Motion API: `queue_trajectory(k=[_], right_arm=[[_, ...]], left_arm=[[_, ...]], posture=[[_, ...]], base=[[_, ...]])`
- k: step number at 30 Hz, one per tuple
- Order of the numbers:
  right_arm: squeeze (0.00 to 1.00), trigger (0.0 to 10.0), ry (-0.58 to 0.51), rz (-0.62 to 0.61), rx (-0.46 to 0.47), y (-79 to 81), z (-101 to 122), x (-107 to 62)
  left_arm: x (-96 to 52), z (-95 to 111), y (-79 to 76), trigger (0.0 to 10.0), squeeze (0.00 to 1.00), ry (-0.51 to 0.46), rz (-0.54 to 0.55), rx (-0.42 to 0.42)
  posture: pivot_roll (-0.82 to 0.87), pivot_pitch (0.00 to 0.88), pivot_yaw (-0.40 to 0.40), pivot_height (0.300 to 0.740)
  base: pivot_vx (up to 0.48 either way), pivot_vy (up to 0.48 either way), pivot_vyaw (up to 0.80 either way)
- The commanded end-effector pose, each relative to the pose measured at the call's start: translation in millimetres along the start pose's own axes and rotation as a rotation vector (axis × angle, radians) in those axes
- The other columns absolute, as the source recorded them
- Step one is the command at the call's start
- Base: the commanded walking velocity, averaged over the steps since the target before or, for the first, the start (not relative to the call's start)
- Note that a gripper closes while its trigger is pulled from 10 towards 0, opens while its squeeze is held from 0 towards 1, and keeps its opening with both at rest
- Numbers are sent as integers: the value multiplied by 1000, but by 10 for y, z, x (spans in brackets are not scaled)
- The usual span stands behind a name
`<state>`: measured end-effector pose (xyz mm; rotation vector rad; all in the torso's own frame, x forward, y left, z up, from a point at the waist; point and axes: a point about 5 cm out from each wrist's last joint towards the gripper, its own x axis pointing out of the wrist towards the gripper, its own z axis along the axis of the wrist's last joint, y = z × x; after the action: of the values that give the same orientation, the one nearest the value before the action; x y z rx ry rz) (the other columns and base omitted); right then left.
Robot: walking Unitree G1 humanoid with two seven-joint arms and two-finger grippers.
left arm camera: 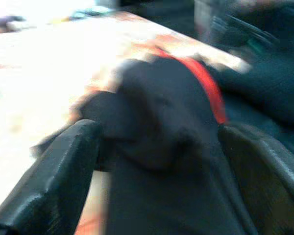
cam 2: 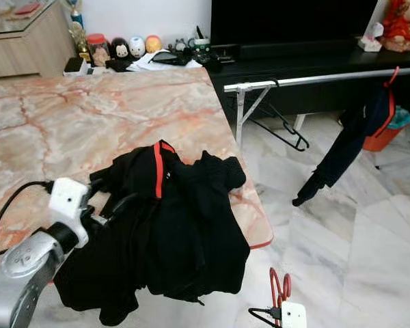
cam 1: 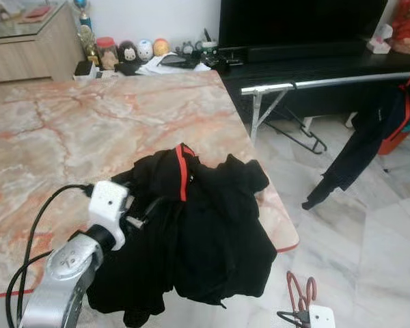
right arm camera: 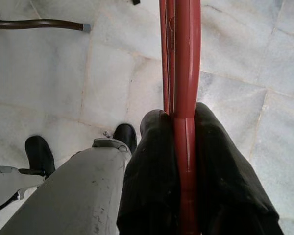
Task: Hang hanger
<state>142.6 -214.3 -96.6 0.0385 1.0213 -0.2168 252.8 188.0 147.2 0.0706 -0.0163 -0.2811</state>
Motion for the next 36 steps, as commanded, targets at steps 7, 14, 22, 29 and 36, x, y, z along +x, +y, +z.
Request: queue_trajectory(k=[7,14,22,29,36], right_arm=[[0,10000,-8,-8,12,-21,28,4],[0,10000,-8,-10,15,-20,23,3],[0,10000,-8,-12,17,-32,17,1],[0,10000,-6,-13,16,-27,5,-1],[0,10000,-3,-10,23,0,-22,-6]], left_arm=[[-34,-108,190,10000,0,-26,255,-60],[0,-138,209,10000,0,-34,320,-46],[16,-131,183,10000,0,-59,335,-39],[67,-101,180,10000,0,-79,331,-26],[88,-79,201,10000,0,-88,323,-14]], posture=[[-2,0,-30,740],[-11,0,-31,740],[-20,0,-34,740],[-38,0,-13,740],[-37,0,2,740]], base=[[0,0,0],[0,0,0],[0,-298,0],[0,-308,0],[0,-320,0]])
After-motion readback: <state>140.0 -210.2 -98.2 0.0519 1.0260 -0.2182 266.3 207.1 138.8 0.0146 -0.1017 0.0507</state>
